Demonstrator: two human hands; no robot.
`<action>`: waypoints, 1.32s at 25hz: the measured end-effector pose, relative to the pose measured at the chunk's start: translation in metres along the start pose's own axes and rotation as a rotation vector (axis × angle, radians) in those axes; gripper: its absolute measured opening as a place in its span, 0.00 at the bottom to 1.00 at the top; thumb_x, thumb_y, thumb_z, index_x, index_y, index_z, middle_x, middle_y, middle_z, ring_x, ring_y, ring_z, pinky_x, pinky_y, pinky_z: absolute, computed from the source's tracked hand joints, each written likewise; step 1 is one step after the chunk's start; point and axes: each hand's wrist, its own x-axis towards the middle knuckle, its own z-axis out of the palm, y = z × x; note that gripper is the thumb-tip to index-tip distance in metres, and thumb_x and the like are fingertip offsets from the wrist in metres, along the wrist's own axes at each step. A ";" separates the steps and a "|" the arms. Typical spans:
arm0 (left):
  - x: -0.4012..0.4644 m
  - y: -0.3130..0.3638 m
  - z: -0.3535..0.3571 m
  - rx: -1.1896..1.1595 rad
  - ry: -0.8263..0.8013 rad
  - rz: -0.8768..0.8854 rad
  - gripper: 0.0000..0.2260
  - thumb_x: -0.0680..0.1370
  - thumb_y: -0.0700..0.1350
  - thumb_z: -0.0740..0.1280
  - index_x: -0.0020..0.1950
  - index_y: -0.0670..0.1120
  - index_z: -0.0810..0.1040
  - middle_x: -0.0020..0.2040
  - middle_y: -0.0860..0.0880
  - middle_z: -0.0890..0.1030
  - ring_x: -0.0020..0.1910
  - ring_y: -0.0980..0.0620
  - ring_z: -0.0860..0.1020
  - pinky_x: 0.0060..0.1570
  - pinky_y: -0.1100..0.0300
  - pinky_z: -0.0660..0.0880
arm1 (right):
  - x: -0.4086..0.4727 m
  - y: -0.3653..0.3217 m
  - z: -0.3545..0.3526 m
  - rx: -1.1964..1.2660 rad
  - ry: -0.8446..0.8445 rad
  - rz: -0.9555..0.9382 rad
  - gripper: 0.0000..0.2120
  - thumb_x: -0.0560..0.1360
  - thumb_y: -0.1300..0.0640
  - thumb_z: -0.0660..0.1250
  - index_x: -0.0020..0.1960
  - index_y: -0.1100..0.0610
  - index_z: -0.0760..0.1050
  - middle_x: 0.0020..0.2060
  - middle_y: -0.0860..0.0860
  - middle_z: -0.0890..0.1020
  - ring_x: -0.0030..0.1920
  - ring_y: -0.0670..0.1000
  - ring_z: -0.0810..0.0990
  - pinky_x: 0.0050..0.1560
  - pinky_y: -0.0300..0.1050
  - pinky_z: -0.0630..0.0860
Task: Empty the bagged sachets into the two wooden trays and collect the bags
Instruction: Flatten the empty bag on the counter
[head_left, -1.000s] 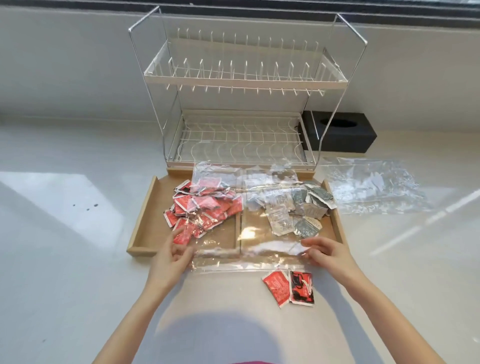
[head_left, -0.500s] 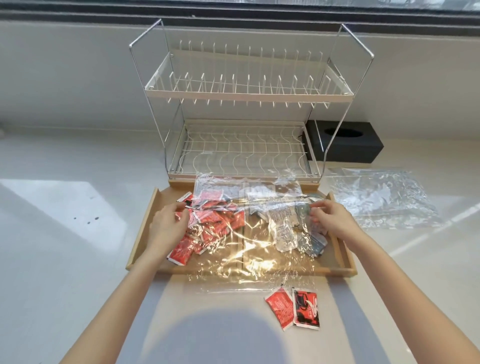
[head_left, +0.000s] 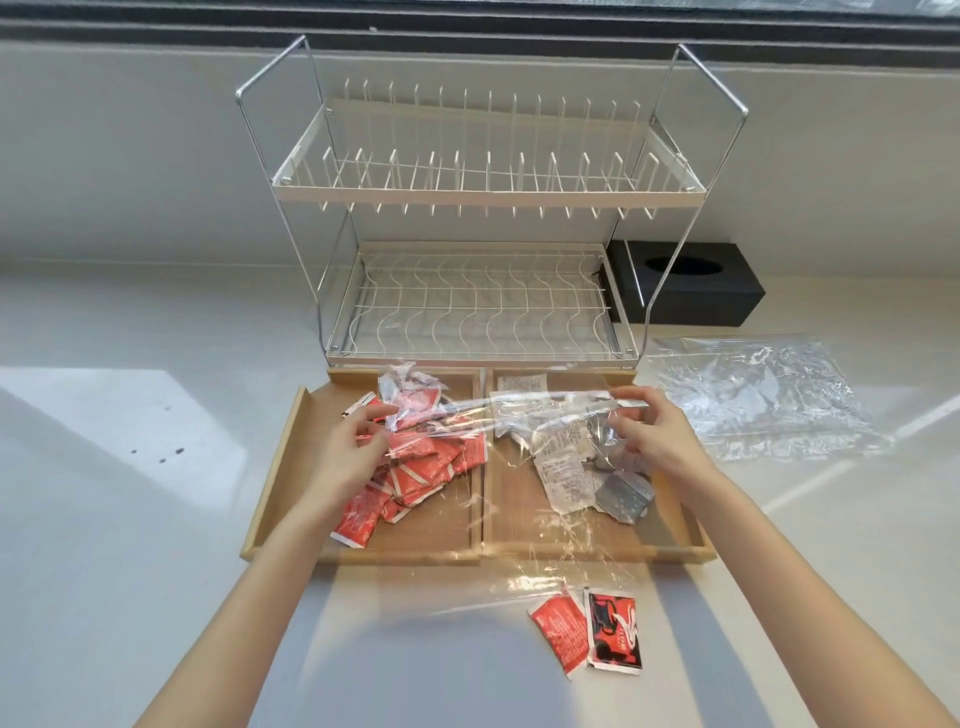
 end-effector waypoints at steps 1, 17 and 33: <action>-0.004 -0.001 -0.002 -0.060 -0.035 -0.026 0.13 0.76 0.36 0.60 0.59 0.47 0.75 0.43 0.47 0.75 0.40 0.50 0.74 0.39 0.58 0.72 | -0.002 0.001 -0.001 0.021 -0.030 -0.006 0.15 0.73 0.67 0.63 0.59 0.57 0.71 0.40 0.54 0.74 0.29 0.47 0.73 0.28 0.41 0.75; -0.075 0.046 0.033 -0.076 -0.032 0.216 0.13 0.74 0.34 0.64 0.50 0.53 0.78 0.42 0.53 0.79 0.38 0.64 0.77 0.38 0.77 0.70 | -0.036 0.017 -0.086 0.039 0.166 -0.289 0.14 0.71 0.62 0.68 0.56 0.55 0.77 0.43 0.52 0.82 0.41 0.39 0.79 0.46 0.29 0.74; -0.110 0.134 0.168 -0.029 0.144 0.475 0.10 0.75 0.39 0.63 0.41 0.55 0.76 0.39 0.63 0.81 0.42 0.69 0.76 0.44 0.77 0.70 | -0.038 0.037 -0.246 0.017 0.250 -0.519 0.11 0.74 0.58 0.65 0.39 0.43 0.73 0.34 0.35 0.82 0.43 0.40 0.81 0.48 0.34 0.74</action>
